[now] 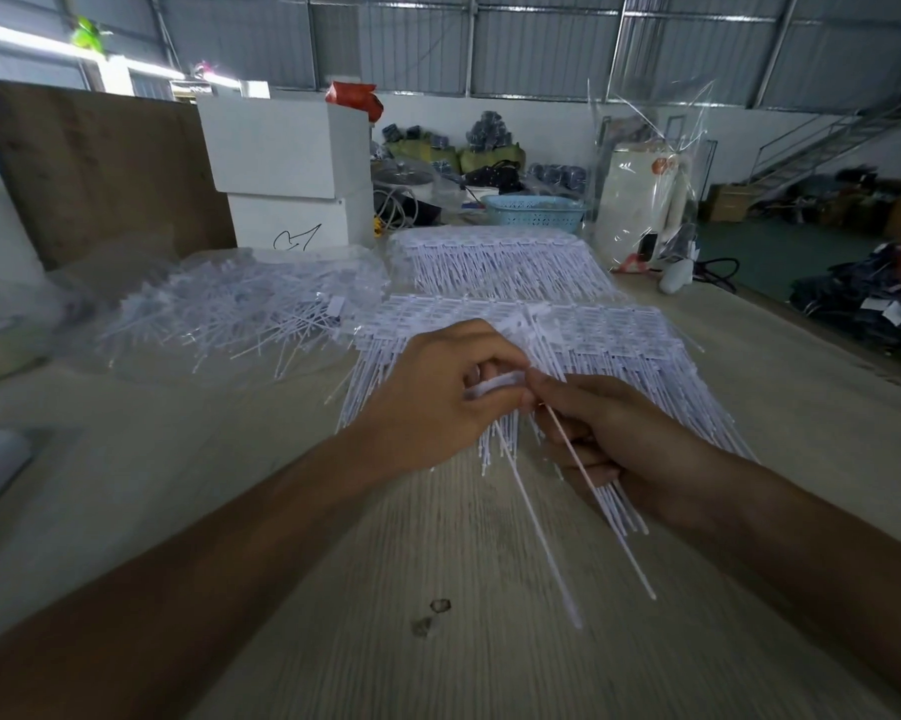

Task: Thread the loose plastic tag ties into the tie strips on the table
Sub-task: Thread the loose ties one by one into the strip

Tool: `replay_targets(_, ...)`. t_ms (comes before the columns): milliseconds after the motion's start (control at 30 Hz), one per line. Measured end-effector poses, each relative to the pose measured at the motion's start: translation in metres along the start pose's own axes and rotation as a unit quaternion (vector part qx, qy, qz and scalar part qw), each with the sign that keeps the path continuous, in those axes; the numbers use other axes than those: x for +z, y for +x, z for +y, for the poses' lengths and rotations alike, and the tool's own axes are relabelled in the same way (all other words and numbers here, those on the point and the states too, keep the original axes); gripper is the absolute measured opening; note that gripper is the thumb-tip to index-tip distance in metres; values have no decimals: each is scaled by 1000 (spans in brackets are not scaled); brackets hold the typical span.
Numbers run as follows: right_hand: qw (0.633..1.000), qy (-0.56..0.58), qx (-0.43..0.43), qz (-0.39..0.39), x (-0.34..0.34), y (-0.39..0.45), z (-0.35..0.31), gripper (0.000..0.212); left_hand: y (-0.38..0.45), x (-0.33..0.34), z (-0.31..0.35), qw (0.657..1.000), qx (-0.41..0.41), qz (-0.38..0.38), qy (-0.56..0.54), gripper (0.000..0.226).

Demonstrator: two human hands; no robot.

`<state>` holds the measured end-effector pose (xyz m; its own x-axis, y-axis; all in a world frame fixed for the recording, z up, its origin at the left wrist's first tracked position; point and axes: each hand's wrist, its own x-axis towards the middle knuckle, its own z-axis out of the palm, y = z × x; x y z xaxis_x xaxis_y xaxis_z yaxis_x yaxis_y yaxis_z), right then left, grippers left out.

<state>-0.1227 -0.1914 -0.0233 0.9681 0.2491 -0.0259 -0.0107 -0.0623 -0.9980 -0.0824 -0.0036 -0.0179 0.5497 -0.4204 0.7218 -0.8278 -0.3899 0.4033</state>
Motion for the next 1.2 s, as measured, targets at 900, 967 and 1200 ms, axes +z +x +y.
replay_targets(900, 991, -71, -93, 62, -2, -2, -3, 30, -3, -4, -14, 991, -50, -110, 51, 37)
replay_targets(967, 990, -81, -99, 58, -3, -2, -2, 27, -4, -4, -15, 991, -54, -120, 17, 36)
replay_targets(1200, 985, -107, -123, 58, -5, -1, 1, 27, -4, -4, -21, 985, -88, -139, -57, 27)
